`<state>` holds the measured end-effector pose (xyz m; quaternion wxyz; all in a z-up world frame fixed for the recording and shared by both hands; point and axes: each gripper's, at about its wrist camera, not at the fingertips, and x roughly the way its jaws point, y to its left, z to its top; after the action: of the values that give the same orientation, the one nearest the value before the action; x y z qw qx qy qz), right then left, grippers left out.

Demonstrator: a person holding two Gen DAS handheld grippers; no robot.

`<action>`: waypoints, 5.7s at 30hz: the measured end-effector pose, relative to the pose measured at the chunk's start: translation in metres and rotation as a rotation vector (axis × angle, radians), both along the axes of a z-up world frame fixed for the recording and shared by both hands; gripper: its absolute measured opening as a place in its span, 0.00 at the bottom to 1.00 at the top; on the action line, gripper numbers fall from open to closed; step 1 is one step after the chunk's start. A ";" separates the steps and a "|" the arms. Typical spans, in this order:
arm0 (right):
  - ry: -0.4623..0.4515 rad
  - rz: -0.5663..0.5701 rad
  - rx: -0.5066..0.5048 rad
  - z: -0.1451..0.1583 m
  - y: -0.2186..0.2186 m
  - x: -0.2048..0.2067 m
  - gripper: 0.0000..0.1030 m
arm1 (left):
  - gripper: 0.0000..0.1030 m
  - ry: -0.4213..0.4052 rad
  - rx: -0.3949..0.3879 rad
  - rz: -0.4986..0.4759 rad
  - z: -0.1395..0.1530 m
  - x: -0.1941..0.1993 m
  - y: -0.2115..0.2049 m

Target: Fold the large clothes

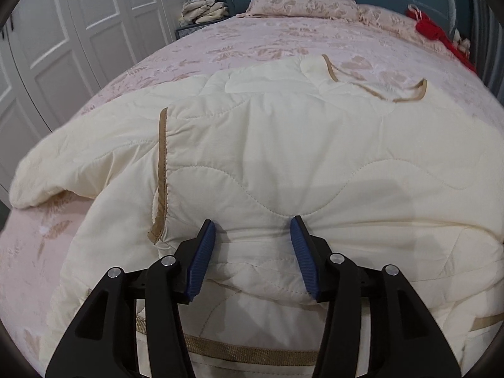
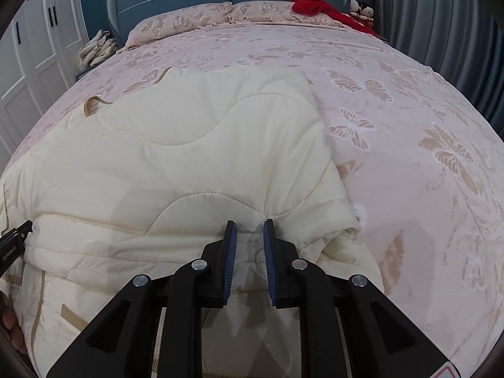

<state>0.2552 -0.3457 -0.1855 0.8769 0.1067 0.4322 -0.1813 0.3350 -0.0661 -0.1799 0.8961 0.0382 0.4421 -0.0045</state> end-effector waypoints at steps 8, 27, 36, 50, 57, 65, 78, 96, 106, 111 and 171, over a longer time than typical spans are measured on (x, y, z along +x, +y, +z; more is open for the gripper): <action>0.018 -0.004 -0.076 0.048 0.030 -0.038 0.23 | 0.87 -0.048 -0.413 0.202 0.057 -0.033 0.151; 0.197 0.152 0.019 0.042 0.169 -0.152 0.47 | 0.68 0.009 -0.667 0.834 0.018 0.007 0.508; 0.175 0.155 0.059 0.049 0.172 -0.157 0.47 | 0.05 -0.175 -0.608 0.380 0.162 0.050 0.391; 0.086 0.085 0.072 0.074 0.121 -0.177 0.51 | 0.70 -0.024 -0.697 -0.309 0.203 -0.033 -0.021; 0.040 0.021 0.086 0.078 0.072 -0.158 0.52 | 0.70 0.203 -0.660 -0.024 0.086 -0.023 0.030; -0.071 -0.047 0.174 0.091 0.019 -0.072 0.52 | 0.70 0.171 -0.669 0.222 0.063 0.013 0.131; -0.059 -0.129 0.387 0.052 -0.020 0.047 0.55 | 0.51 0.205 -0.722 0.329 0.027 0.039 0.170; -0.044 -0.019 0.149 0.067 0.000 -0.007 0.05 | 0.07 0.148 -0.489 0.168 0.039 0.015 0.129; 0.021 -0.022 0.180 0.017 0.017 -0.022 0.05 | 0.07 0.145 -0.402 0.154 0.020 0.017 0.136; 0.033 -0.003 0.116 0.010 0.024 -0.016 0.06 | 0.08 0.145 -0.324 0.120 0.007 0.019 0.125; 0.080 0.471 0.209 0.032 0.178 0.279 0.15 | 0.31 0.069 -0.060 0.010 0.001 0.189 0.053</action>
<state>0.5346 -0.1675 -0.1536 0.8614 0.0860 0.4957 0.0698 0.5238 -0.0128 -0.1787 0.8810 0.0092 0.4728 -0.0147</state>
